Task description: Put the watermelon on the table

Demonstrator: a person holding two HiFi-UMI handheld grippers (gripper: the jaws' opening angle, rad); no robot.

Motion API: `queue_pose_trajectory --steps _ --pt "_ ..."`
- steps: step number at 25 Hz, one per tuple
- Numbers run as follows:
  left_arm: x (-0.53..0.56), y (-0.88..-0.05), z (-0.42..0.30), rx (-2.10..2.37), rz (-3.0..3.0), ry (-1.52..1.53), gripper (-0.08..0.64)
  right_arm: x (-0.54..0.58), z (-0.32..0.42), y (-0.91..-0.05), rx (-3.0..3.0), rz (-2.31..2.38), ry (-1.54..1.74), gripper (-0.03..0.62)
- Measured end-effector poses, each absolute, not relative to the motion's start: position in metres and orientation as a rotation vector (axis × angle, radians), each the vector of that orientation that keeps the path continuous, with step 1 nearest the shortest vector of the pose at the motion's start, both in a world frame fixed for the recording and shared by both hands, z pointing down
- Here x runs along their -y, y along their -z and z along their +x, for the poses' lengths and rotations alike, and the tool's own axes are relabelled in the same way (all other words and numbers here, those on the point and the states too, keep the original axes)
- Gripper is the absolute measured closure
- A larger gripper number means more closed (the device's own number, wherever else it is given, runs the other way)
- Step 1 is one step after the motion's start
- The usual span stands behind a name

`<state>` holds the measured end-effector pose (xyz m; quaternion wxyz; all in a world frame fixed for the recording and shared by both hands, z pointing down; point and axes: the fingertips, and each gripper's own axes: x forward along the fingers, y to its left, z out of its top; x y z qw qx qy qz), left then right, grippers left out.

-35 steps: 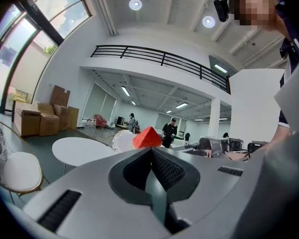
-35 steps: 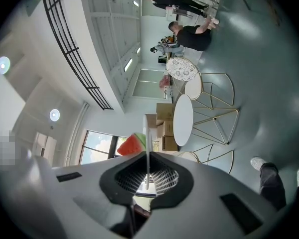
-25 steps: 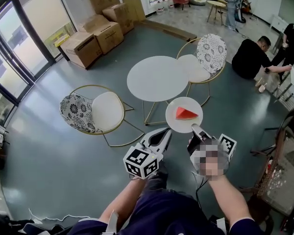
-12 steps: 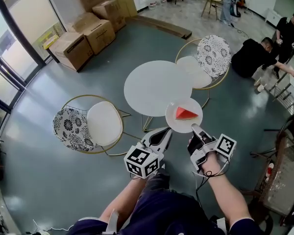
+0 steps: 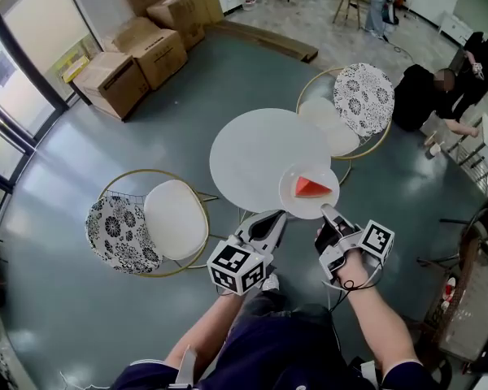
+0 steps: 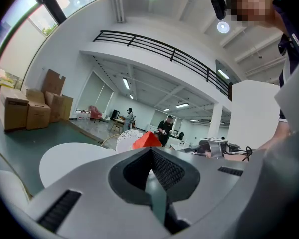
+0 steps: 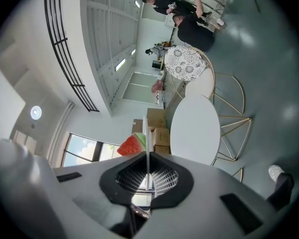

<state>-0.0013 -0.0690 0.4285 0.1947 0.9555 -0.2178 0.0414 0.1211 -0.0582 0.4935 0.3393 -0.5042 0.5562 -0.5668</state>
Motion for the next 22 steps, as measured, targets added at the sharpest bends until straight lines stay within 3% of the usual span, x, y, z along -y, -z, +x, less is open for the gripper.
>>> queue_pose_trajectory --steps 22 --pt "0.162 -0.453 0.015 0.835 2.601 -0.168 0.555 0.188 0.131 -0.530 -1.559 -1.214 1.639 0.577"
